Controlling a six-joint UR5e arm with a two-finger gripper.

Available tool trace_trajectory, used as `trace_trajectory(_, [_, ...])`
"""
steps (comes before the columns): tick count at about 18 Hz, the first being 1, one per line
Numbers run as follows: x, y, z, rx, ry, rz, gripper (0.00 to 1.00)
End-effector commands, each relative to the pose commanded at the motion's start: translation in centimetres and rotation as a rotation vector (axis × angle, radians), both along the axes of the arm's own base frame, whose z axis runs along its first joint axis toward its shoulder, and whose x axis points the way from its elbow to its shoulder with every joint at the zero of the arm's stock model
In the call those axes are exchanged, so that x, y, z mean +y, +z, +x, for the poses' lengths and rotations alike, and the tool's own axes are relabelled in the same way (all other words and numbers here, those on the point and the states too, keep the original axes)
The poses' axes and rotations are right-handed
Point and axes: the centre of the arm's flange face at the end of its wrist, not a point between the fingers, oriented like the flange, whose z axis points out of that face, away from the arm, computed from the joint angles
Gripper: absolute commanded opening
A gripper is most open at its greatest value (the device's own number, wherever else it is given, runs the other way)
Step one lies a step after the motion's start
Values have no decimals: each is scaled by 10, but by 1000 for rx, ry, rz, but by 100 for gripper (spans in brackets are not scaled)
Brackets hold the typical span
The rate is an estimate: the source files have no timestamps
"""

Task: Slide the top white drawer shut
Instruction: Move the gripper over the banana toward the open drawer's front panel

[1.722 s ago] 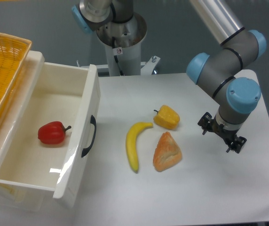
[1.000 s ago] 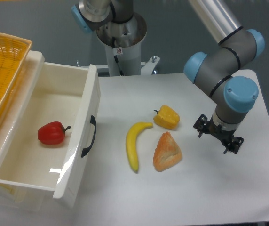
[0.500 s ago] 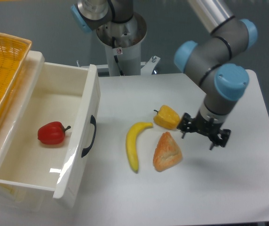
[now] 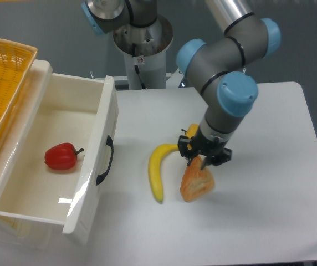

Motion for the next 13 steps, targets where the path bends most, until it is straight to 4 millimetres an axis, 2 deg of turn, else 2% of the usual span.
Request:
trace_trajectory(3, [5,2,9,-62,13,39,10])
trace_trajectory(13, [36,8,52,-150,-45,103,10])
